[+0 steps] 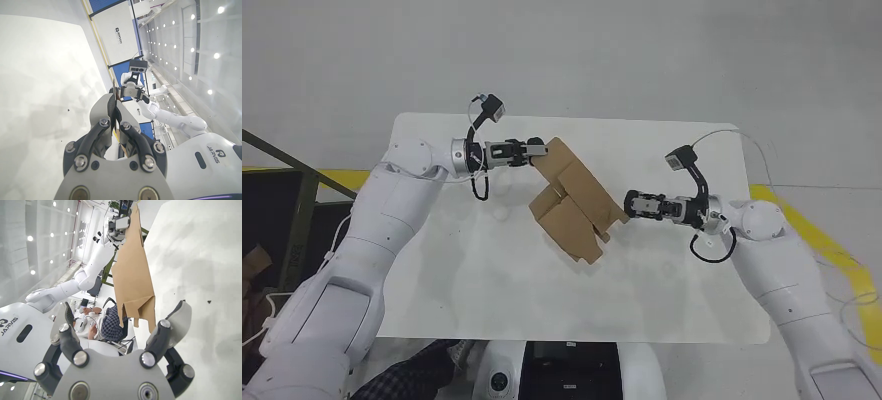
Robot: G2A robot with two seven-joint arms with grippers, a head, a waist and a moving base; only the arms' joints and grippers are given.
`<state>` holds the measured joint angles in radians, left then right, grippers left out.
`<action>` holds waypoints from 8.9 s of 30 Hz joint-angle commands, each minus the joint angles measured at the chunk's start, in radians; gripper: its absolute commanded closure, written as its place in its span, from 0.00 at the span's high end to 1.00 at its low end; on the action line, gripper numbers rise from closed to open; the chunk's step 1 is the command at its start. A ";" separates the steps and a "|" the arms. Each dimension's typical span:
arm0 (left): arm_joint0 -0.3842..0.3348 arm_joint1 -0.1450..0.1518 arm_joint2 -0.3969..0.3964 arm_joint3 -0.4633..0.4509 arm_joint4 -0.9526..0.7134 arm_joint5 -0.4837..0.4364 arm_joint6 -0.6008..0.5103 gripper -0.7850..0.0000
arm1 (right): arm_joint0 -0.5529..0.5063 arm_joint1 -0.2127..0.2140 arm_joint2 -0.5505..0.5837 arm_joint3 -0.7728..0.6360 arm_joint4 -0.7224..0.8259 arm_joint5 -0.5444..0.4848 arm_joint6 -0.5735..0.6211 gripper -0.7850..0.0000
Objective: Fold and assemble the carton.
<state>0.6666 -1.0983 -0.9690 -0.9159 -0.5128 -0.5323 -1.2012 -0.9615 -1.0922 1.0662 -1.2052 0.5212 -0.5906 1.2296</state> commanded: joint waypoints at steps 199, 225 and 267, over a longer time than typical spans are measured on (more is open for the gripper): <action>0.049 0.065 0.075 -0.105 -0.233 0.248 -0.335 0.17 | 0.077 -0.103 -0.048 0.154 0.229 0.232 -0.030 0.00; 0.038 0.037 0.016 0.025 -0.270 0.110 -0.129 1.00 | -0.215 -0.062 0.137 -0.376 -0.036 0.511 -0.764 0.00; 0.067 -0.016 -0.040 0.029 -0.280 0.122 0.033 1.00 | -0.364 -0.108 0.066 -0.495 -0.312 0.488 -1.077 0.00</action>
<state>0.7332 -1.1128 -1.0055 -0.8870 -0.7864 -0.4084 -1.1698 -1.3241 -1.1997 1.1322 -1.6994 0.2122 -0.1031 0.1511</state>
